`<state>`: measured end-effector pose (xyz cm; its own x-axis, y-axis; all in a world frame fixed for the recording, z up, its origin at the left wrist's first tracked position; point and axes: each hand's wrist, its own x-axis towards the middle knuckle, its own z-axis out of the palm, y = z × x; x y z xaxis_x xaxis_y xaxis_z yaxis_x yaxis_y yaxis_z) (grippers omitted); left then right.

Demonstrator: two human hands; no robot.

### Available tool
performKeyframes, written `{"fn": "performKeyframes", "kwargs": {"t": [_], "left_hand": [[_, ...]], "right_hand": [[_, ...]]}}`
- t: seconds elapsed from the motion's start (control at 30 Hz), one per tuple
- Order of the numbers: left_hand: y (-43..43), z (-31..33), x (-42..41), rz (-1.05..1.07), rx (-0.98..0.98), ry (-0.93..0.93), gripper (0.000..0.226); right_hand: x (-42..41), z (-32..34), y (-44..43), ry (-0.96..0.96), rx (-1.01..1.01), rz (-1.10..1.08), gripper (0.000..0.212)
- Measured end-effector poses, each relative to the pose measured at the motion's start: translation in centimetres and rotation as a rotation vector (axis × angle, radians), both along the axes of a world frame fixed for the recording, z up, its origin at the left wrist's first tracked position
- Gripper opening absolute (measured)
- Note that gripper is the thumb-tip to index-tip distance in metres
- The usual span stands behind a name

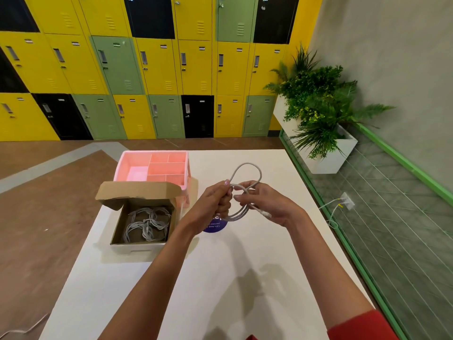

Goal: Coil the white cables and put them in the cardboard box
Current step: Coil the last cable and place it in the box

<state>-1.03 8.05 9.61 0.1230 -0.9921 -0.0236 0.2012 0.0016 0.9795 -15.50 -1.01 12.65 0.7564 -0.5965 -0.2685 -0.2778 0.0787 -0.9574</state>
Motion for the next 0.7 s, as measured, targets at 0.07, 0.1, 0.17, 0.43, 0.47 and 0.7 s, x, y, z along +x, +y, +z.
{"fn": "performKeyframes", "kwargs": {"t": [0.07, 0.1, 0.17, 0.43, 0.47, 0.7], "left_hand": [[0.0, 0.0, 0.0, 0.02, -0.002, -0.02, 0.03], [0.1, -0.1, -0.1, 0.034, -0.003, -0.032, 0.03], [0.0, -0.3, -0.3, 0.078, 0.0, -0.067, 0.03], [-0.2, -1.0, -0.4, 0.202, 0.013, -0.152, 0.03], [-0.3, -1.0, -0.4, 0.217, 0.015, -0.161, 0.03], [-0.8, -1.3, -0.6, 0.285, 0.006, -0.245, 0.032]], "right_hand": [[0.1, 0.1, 0.0, 0.072, -0.07, 0.0, 0.029], [0.2, 0.1, 0.1, 0.108, -0.104, 0.006, 0.03], [0.4, 0.1, 0.0, 0.199, -0.181, 0.017, 0.03], [0.7, 0.0, 0.2, 0.359, -0.203, -0.113, 0.047], [0.7, 0.1, 0.2, 0.379, -0.228, -0.147, 0.052], [0.9, 1.8, 1.2, 0.393, -0.335, -0.075, 0.024]]}}
